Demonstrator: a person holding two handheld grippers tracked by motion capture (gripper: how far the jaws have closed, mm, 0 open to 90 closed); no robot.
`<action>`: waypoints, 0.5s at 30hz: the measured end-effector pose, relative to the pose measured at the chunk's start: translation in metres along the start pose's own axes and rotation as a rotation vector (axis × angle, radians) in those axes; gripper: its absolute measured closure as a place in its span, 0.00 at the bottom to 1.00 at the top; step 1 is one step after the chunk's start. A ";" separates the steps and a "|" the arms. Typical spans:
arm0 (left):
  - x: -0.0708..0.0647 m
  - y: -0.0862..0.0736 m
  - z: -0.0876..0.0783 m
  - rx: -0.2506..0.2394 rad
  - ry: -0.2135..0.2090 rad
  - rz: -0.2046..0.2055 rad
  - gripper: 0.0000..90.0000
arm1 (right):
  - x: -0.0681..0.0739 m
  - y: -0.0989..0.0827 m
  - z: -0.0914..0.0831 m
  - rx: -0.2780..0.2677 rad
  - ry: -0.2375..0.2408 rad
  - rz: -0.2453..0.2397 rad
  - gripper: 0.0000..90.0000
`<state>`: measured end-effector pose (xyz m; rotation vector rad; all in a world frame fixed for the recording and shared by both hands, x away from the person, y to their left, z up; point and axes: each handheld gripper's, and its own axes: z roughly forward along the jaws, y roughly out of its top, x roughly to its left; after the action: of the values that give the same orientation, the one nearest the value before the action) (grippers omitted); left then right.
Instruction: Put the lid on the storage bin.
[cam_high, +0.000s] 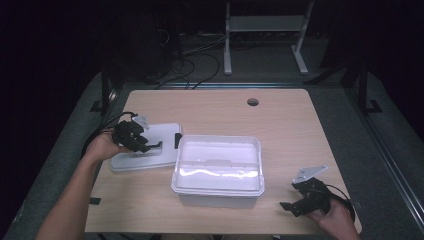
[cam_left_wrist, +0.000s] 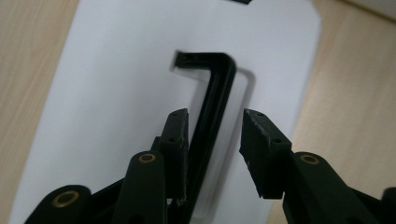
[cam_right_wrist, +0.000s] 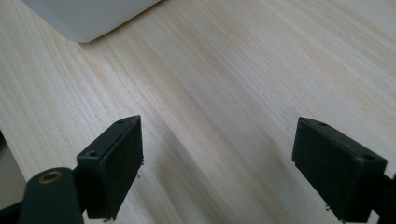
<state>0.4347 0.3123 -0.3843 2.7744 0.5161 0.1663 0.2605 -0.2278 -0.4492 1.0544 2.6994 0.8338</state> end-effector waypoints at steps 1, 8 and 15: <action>0.000 0.000 0.000 0.000 0.000 0.000 0.65 | 0.000 0.000 0.000 0.000 0.000 0.000 0.18; 0.002 0.000 0.010 0.072 0.048 0.015 0.70 | 0.000 -0.001 0.000 0.001 0.002 -0.004 0.18; 0.001 0.005 0.002 0.094 0.067 0.044 0.89 | 0.000 -0.002 0.001 0.002 0.003 -0.002 0.18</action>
<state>0.4377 0.3076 -0.3845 2.8820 0.4920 0.2526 0.2598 -0.2284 -0.4506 1.0510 2.7040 0.8339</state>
